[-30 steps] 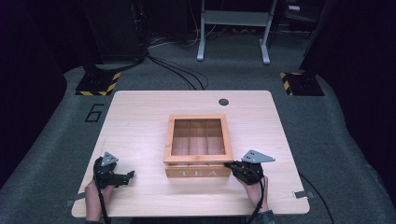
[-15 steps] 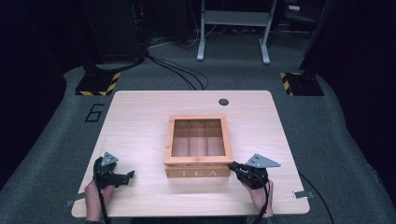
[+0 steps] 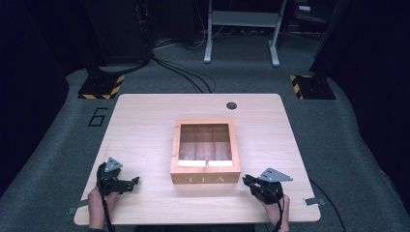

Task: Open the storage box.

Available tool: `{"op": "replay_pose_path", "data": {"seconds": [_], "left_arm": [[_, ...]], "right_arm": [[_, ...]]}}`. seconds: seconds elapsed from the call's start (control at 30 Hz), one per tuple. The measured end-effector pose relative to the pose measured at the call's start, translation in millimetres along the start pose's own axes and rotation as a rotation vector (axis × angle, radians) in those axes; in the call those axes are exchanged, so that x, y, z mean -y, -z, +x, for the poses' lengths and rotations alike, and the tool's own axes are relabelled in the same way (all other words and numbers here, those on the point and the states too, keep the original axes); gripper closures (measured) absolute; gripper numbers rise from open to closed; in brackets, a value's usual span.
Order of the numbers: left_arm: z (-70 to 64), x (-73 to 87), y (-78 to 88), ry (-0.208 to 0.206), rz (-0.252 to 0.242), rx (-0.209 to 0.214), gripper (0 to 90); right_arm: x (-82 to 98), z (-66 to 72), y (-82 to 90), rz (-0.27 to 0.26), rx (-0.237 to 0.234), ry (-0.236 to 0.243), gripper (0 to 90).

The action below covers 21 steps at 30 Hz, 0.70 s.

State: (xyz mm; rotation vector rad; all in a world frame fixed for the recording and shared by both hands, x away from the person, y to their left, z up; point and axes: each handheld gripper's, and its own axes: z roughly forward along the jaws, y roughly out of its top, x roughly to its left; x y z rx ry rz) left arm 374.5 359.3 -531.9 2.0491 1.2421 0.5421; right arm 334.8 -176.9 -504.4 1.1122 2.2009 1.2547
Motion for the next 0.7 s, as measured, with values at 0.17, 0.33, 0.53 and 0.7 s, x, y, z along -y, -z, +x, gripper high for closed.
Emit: {"op": "replay_pose_path", "data": {"seconds": [0.17,0.33,0.53,0.7], "left_arm": [[0.1,0.0,0.1,0.0,0.001,0.002,1.8],[-0.1,0.1,-0.5,0.001,-0.005,-0.001,1.7],[0.0,-0.2,0.1,0.001,0.004,0.003,1.7],[0.0,-0.2,0.1,-0.001,0.003,0.0,1.7]], "right_arm": [[18.2,-11.7,5.7,0.041,0.08,-0.031,73.6],[28.3,-22.8,7.0,0.092,0.145,-0.038,55.6],[26.8,-29.8,1.2,0.141,0.18,-0.064,26.8],[25.3,-33.7,-2.3,0.157,0.181,-0.06,16.7]]}}
